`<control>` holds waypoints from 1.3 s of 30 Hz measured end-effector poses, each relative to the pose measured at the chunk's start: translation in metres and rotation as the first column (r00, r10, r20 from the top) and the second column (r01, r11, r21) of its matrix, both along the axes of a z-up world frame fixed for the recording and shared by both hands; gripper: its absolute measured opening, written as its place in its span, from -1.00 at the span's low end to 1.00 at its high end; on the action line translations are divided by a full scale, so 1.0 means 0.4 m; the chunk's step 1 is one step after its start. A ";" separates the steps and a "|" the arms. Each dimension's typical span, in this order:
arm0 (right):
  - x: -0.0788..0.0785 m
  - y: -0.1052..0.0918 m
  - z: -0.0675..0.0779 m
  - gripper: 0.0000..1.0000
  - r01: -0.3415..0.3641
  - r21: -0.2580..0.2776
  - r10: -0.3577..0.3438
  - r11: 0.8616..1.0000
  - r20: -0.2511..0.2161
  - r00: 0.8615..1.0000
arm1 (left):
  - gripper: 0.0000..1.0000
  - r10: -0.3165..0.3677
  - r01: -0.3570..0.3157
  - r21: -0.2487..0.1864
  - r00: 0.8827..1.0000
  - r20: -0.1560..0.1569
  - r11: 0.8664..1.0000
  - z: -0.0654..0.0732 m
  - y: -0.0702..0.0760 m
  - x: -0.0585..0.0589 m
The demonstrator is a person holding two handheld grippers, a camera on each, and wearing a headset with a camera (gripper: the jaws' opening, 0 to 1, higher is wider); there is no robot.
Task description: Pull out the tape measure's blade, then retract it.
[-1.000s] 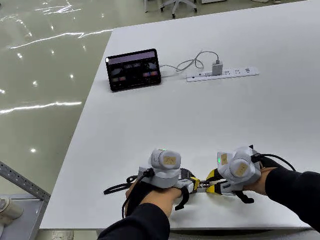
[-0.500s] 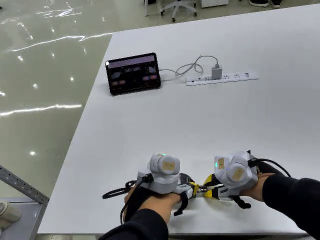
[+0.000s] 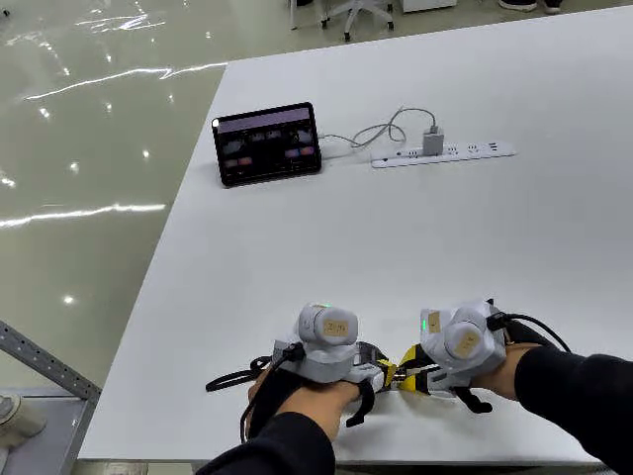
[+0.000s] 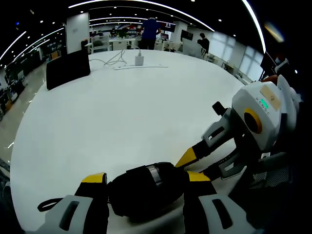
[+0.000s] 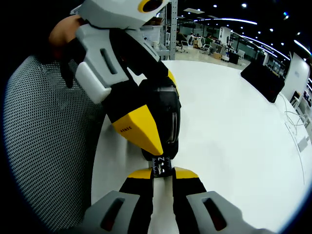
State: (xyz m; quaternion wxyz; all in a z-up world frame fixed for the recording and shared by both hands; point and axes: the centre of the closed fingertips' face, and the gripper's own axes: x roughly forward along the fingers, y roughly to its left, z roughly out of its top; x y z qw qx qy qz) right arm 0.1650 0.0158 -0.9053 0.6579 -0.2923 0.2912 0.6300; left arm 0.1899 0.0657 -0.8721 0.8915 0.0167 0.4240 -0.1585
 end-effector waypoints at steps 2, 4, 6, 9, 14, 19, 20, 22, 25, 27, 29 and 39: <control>0.000 0.001 0.000 -0.81 0.001 0.000 -0.001 1.000 -0.004 1.000 | 0.15 0.001 -0.001 -0.002 1.000 0.000 1.000 0.002 -0.001 -0.001; 0.000 0.003 -0.001 -0.81 0.000 0.002 0.000 1.000 -0.004 1.000 | 0.15 0.000 0.000 -0.002 1.000 0.000 1.000 0.001 -0.001 -0.001; 0.000 0.004 -0.001 -0.81 -0.001 0.000 0.001 1.000 -0.003 1.000 | 0.15 0.000 0.000 -0.003 1.000 0.001 1.000 0.001 -0.001 -0.001; 0.000 0.006 -0.002 -0.80 0.003 -0.003 -0.003 1.000 -0.011 1.000 | 0.15 0.000 0.000 -0.003 1.000 0.000 1.000 0.001 -0.001 0.000; 0.000 0.011 -0.001 -0.80 -0.005 -0.009 0.005 1.000 -0.012 1.000 | 0.15 0.002 -0.002 -0.005 1.000 -0.001 1.000 0.002 -0.001 -0.001; 0.000 0.016 -0.003 -0.80 -0.025 -0.017 0.025 1.000 -0.004 1.000 | 0.15 0.005 -0.005 -0.006 1.000 -0.003 1.000 0.001 -0.001 -0.001; 0.000 0.016 -0.002 -0.81 -0.030 -0.019 0.030 0.999 -0.002 1.000 | 0.15 0.006 -0.006 -0.007 1.000 -0.003 1.000 0.001 -0.001 -0.001; 0.001 0.017 -0.002 -0.81 -0.031 -0.023 0.031 0.999 -0.007 1.000 | 0.15 0.007 -0.007 -0.009 1.000 -0.003 1.000 0.001 -0.001 0.000; -0.001 0.017 0.000 -0.81 -0.035 -0.029 0.035 0.999 -0.006 0.999 | 0.15 0.009 -0.009 -0.009 1.000 -0.004 1.000 0.002 -0.002 0.000; 0.000 0.020 -0.002 -0.81 -0.037 -0.035 0.036 0.999 -0.004 0.999 | 0.16 0.007 -0.007 -0.007 1.000 -0.002 1.000 0.001 -0.003 0.001; -0.001 0.025 0.000 -0.81 -0.043 -0.046 0.043 0.998 -0.008 0.999 | 0.16 0.001 -0.001 0.000 1.000 -0.004 1.000 -0.001 -0.005 0.003; 0.000 0.024 -0.004 -0.81 -0.055 -0.045 0.055 0.997 -0.012 0.998 | 0.16 0.001 -0.001 -0.002 1.000 -0.003 1.000 -0.001 -0.004 0.003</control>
